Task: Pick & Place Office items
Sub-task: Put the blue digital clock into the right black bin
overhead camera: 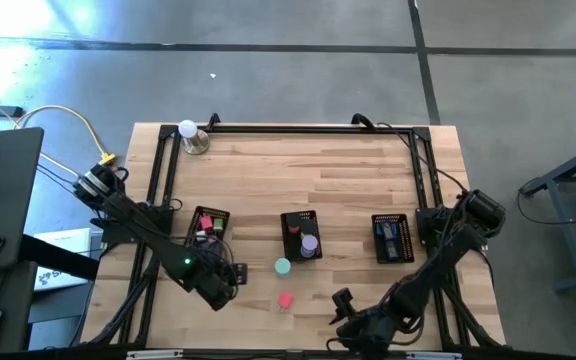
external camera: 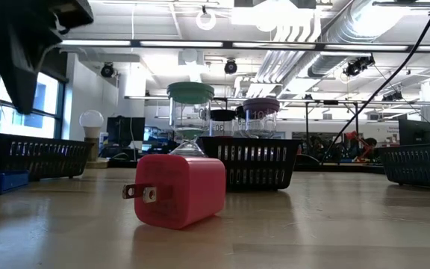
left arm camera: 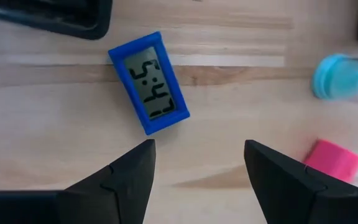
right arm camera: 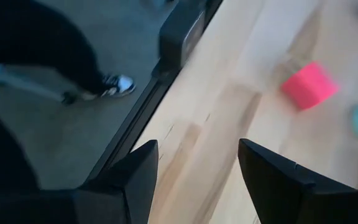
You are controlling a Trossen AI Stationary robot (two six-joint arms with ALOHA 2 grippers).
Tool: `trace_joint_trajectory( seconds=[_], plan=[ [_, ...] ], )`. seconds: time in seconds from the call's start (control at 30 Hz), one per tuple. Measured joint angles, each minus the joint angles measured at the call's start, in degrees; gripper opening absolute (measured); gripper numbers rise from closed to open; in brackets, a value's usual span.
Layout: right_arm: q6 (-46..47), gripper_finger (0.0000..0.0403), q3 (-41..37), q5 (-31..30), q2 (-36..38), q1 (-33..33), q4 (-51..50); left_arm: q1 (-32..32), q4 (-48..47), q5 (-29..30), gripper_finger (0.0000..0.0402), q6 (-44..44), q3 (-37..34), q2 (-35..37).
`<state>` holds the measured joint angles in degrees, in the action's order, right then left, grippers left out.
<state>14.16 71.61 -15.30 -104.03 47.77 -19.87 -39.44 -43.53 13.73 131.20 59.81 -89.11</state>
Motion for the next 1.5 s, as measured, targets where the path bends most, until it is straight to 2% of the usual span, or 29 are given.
trace_joint_trajectory(
  seconds=[0.13, 0.47, 0.63, 1.1, 1.5],
  plan=[
    [-0.6, 0.021, 0.0, 5.28, 0.0, -0.72, -2.5, 0.0, 1.52, -1.42, 0.0238, 1.22, 0.0, -2.03],
    [-6.43, 0.021, 0.0, 12.59, 0.0, -0.65, -5.24, 1.51, 1.16, -2.7, 0.0238, 7.78, 0.0, -3.16],
    [-6.67, 0.021, 0.0, 15.62, 0.02, -0.66, -8.09, 4.13, 0.3, -6.59, 0.0238, 7.74, 0.02, -4.49],
    [-8.46, 0.021, -1.76, 18.43, 0.07, -0.66, -9.24, 8.65, 0.3, -13.67, 0.0238, 6.09, 0.0, -9.22],
    [-9.49, 0.021, -3.1, 18.87, 0.07, -0.68, -7.26, 9.03, 2.08, -14.49, 0.0238, 4.99, 0.24, -11.7]
  ],
)
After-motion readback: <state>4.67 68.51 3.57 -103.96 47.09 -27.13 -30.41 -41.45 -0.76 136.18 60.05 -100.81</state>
